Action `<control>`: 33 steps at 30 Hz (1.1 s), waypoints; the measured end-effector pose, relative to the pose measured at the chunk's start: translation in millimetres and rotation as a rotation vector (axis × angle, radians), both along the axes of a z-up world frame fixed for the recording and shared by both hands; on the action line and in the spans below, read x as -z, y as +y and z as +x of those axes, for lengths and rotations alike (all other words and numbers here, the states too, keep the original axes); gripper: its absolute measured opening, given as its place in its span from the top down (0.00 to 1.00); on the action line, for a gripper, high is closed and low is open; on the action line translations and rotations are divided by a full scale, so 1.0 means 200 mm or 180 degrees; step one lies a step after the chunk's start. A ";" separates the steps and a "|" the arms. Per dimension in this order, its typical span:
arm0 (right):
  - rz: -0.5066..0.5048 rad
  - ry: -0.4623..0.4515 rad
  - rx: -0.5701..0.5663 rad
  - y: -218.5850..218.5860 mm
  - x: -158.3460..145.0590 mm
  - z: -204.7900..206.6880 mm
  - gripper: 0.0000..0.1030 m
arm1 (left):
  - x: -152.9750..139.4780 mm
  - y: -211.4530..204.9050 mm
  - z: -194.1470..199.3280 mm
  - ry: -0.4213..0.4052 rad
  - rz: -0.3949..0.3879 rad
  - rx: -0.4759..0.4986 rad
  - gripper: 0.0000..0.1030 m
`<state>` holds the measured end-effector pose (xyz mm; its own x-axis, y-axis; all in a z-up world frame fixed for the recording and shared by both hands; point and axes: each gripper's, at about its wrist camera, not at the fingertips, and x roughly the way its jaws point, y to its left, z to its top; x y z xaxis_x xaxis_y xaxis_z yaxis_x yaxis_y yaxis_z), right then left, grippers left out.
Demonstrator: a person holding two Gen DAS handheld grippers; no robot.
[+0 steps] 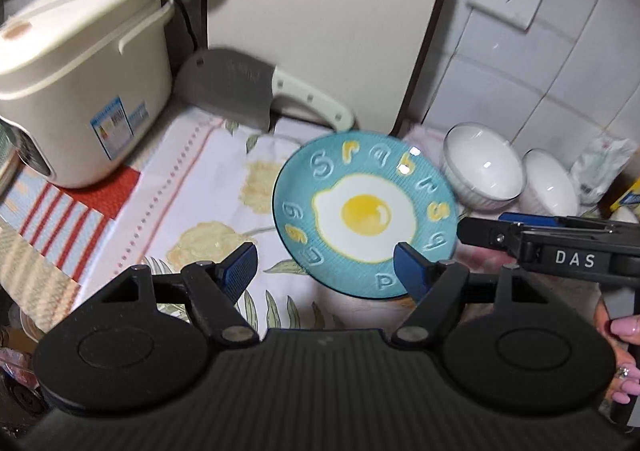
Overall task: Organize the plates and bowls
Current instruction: 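Reach both grippers to the blue egg plate and close on its rim, then lift the blue egg plate with both grippers off the cloth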
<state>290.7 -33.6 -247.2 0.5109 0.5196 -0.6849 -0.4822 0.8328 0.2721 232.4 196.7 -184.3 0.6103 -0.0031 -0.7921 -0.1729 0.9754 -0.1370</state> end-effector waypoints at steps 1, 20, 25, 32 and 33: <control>-0.0012 0.0007 -0.0004 0.00 0.03 0.02 0.34 | 0.03 0.01 0.02 0.0043 -0.0015 -0.0010 0.28; -0.0121 0.0540 0.0204 0.01 0.30 0.28 0.70 | 0.38 0.07 0.29 0.0358 -0.0005 -0.0199 0.74; -0.0086 0.0631 0.0265 0.01 0.35 0.30 0.82 | 0.42 0.09 0.29 0.0427 -0.0201 -0.0325 0.80; 0.0185 0.0775 0.0450 0.00 0.40 0.33 0.80 | 0.44 0.10 0.30 0.0405 -0.0264 -0.0394 0.79; 0.0175 0.0777 0.0445 0.00 0.39 0.33 0.80 | 0.44 0.10 0.30 0.0410 -0.0268 -0.0400 0.79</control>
